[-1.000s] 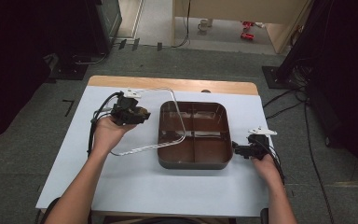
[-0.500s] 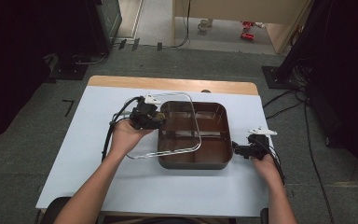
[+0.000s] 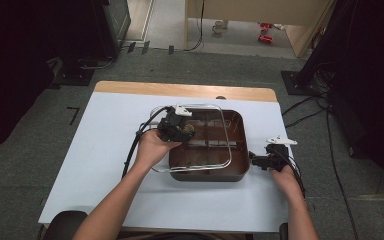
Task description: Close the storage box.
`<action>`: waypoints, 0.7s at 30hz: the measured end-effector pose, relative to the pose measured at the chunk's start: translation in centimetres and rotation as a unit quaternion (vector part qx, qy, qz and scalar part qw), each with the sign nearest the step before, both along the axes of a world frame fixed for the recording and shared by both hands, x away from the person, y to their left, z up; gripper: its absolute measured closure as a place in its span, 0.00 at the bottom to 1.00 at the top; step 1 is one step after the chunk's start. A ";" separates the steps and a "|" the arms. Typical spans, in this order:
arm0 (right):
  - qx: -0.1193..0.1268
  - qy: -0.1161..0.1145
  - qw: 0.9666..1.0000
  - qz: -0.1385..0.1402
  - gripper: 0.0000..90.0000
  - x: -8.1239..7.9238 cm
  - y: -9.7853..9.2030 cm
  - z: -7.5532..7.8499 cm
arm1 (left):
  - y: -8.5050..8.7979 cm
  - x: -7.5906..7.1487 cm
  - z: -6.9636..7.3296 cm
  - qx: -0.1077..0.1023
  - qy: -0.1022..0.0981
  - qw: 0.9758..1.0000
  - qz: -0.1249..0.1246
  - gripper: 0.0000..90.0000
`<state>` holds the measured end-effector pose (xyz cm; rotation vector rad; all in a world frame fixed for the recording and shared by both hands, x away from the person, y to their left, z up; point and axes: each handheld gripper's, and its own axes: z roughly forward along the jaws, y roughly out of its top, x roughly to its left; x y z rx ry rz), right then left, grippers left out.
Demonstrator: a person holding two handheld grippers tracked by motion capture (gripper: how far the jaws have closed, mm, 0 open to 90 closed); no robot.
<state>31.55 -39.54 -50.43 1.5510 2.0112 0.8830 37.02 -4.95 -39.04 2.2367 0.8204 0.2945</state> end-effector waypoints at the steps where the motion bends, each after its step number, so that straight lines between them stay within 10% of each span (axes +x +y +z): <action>1: 0.000 0.000 1.000 0.000 0.09 0.0 0.0 0.0 | -0.3 0.0 0.0 0.002 -0.001 1.000 -0.002 0.66; 21: 0.000 0.000 1.000 0.000 0.09 0.0 0.0 0.0 | -4.6 0.0 -1.7 0.021 -0.006 0.999 -0.041 0.66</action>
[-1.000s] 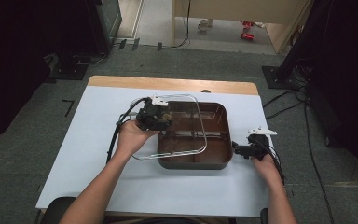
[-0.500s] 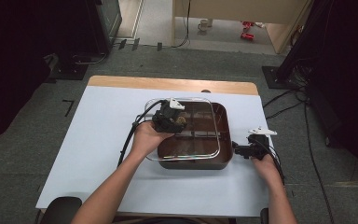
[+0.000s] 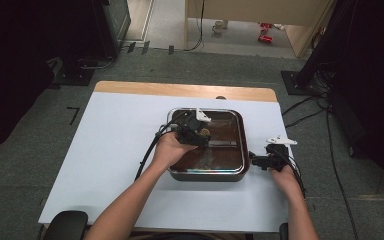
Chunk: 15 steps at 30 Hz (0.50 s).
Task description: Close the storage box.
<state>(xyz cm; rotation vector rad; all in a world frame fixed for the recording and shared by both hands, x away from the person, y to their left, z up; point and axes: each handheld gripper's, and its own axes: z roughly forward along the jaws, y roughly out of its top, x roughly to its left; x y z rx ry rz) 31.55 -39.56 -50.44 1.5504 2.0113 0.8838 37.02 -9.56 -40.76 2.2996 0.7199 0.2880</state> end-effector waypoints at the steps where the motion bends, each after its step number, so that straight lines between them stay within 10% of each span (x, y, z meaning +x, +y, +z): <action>1: 0.000 0.000 1.000 0.000 0.09 0.0 0.0 0.0 | -0.3 0.0 -0.1 0.000 -0.002 1.000 -0.001 0.66; 15: 0.000 0.001 1.000 0.000 0.09 0.0 0.0 0.0 | -1.7 0.3 -1.0 0.007 -0.011 1.000 -0.003 0.66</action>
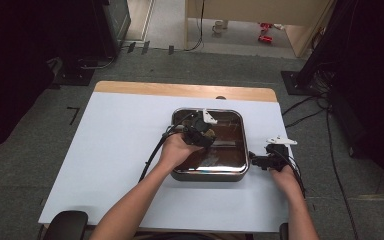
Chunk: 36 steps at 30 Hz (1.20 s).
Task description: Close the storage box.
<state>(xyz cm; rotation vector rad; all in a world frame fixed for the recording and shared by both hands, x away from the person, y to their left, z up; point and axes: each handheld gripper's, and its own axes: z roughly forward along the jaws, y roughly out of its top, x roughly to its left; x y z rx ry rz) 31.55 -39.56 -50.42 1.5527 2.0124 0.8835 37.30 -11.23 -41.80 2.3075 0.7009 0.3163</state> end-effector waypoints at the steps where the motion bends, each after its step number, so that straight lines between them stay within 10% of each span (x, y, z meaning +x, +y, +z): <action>1: 0.000 0.000 1.000 0.000 0.09 0.0 0.0 0.0 | 0.0 0.0 0.0 0.000 0.000 1.000 0.000 0.66; 28: 0.000 0.000 1.000 0.000 0.09 0.0 0.0 0.0 | 1.0 -0.1 0.3 -0.018 0.014 1.000 -0.011 0.52; 36: -0.001 -0.001 1.000 0.000 0.09 0.0 0.0 0.0 | 3.9 -0.2 1.6 -0.078 0.025 0.997 -0.004 0.46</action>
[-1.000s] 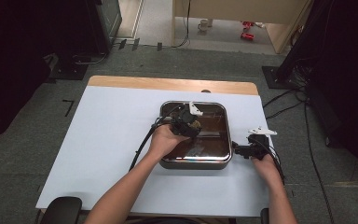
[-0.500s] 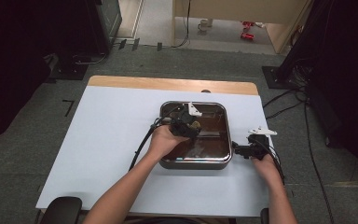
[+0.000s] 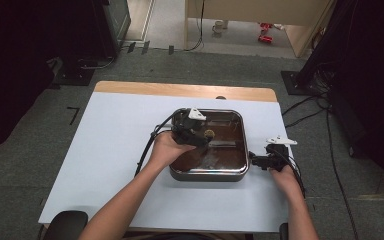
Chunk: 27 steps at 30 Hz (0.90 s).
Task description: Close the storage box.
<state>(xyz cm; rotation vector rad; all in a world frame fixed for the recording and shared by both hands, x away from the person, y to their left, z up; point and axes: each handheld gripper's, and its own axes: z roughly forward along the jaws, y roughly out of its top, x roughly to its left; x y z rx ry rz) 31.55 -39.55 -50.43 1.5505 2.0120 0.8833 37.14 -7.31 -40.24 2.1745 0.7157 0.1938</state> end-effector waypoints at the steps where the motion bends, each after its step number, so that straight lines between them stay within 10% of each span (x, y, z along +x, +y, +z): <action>1: 0.000 0.000 1.000 0.000 0.09 0.0 0.0 0.0 | 0.4 -0.1 0.1 -0.003 -0.002 1.000 0.001 0.46; 27: 0.000 0.000 1.000 0.000 0.09 0.0 0.0 0.0 | 10.9 -1.4 -0.6 -0.031 -0.042 0.998 0.045 0.33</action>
